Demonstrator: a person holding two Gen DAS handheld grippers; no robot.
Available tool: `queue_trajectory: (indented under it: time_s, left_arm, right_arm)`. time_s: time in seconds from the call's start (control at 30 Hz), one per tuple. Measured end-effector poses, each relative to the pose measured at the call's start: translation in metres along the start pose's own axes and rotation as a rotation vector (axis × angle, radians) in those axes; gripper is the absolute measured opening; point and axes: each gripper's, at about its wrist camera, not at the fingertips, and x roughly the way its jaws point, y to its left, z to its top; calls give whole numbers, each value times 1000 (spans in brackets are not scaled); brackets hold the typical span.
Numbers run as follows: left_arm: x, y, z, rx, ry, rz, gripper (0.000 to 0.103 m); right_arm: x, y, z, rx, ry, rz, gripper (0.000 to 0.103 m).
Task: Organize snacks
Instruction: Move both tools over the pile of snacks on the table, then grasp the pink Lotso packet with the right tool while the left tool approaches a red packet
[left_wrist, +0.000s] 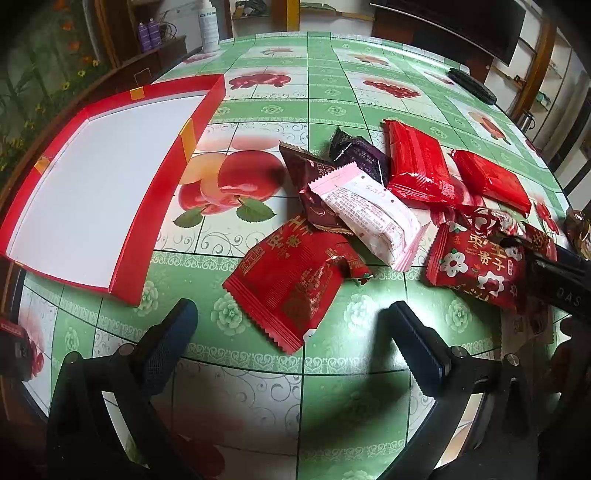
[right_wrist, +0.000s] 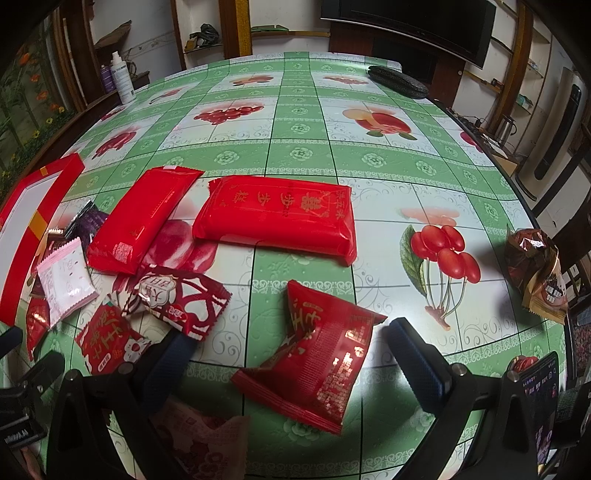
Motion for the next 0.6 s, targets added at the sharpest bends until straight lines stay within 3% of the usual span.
queue_trajectory:
  time_s: [0.2,0.33,0.47,0.6]
  left_arm:
    - [-3,0,-1,14,-11,-30,103]
    - [-25,3,-5,8,-146,-69,103]
    - [-50,1,-10,44,-298,-104,103]
    - [-61,-3,-7,84,-357,-77,103]
  right_arm:
    - [1,-2,2,19,-2,-6,103]
    - [-26,-4,-15,42,-65,41,103]
    - [-66,2,-26,2,-198,74,103]
    - [-90,10,-28,-7,-266,120,103]
